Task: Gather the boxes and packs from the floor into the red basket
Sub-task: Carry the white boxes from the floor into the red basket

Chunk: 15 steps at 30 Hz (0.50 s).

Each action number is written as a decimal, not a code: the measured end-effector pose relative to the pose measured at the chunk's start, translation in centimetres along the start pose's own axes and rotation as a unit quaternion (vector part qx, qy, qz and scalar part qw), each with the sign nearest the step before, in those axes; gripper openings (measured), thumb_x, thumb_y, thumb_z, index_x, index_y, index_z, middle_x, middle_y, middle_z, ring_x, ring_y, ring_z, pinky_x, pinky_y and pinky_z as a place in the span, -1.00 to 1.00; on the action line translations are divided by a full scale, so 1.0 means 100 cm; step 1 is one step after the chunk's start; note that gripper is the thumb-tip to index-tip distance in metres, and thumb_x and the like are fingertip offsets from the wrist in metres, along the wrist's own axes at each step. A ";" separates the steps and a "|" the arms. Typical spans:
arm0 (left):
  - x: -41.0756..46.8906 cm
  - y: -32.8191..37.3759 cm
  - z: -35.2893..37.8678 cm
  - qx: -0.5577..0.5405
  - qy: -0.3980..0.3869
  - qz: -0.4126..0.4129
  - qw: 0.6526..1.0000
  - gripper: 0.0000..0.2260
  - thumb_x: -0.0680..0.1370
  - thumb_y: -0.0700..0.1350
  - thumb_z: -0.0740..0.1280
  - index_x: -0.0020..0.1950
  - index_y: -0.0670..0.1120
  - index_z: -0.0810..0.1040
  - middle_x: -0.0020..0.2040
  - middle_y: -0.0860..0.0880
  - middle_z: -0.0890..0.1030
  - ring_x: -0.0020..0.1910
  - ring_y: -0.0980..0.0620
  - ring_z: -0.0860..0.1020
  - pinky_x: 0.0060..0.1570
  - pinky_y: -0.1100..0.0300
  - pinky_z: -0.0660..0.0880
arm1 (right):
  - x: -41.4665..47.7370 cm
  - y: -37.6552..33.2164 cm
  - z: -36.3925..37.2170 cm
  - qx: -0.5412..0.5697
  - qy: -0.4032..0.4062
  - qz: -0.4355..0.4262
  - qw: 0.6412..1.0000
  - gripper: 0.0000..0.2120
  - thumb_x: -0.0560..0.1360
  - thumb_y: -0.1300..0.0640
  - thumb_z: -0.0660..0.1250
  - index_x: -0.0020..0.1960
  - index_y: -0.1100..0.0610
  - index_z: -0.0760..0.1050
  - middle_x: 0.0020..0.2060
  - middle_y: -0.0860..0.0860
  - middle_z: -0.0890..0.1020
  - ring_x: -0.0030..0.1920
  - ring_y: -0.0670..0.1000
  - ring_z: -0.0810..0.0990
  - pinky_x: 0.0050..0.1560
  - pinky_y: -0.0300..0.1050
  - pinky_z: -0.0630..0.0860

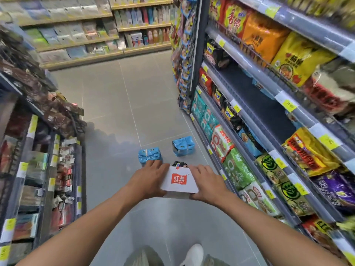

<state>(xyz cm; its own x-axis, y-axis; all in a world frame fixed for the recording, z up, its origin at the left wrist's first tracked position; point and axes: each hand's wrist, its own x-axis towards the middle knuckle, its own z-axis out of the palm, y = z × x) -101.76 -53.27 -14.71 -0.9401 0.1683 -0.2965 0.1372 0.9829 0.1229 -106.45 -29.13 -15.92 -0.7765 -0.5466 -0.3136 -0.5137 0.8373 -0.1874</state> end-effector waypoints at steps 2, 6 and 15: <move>0.015 0.017 -0.007 -0.001 0.001 0.020 1.000 -0.16 0.39 0.31 0.46 0.55 0.08 0.18 0.39 0.00 0.40 0.32 -0.06 0.37 0.13 0.00 0.53 | -0.008 0.019 -0.006 0.009 0.008 0.018 1.000 0.02 0.34 -0.26 0.55 0.61 -0.06 0.08 0.45 -0.01 0.39 0.42 0.10 0.35 0.12 0.10 0.56; 0.046 0.045 -0.019 0.008 -0.005 0.067 0.998 -0.15 0.40 0.33 0.44 0.57 0.09 0.16 0.41 0.01 0.41 0.36 -0.06 0.36 0.23 -0.03 0.53 | -0.026 0.050 -0.012 0.030 0.017 0.063 0.997 -0.02 0.34 -0.26 0.54 0.59 -0.09 0.11 0.42 -0.02 0.39 0.42 0.09 0.35 0.13 0.11 0.58; 0.136 0.116 -0.041 0.067 -0.030 0.248 0.966 -0.15 0.38 0.34 0.41 0.57 0.05 0.19 0.34 0.00 0.42 0.31 -0.06 0.38 0.25 -0.06 0.50 | -0.077 0.105 -0.014 0.083 0.053 0.231 0.968 0.04 0.33 -0.27 0.53 0.63 -0.05 0.07 0.49 -0.03 0.33 0.46 0.09 0.29 0.20 0.16 0.56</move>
<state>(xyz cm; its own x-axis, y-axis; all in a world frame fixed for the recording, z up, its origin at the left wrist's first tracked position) -114.27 -39.85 -13.45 -0.7285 0.6216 -0.2880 0.6096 0.7800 0.1414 -106.32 -16.13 -14.20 -0.9468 -0.1041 -0.3046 -0.0436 0.9790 -0.1991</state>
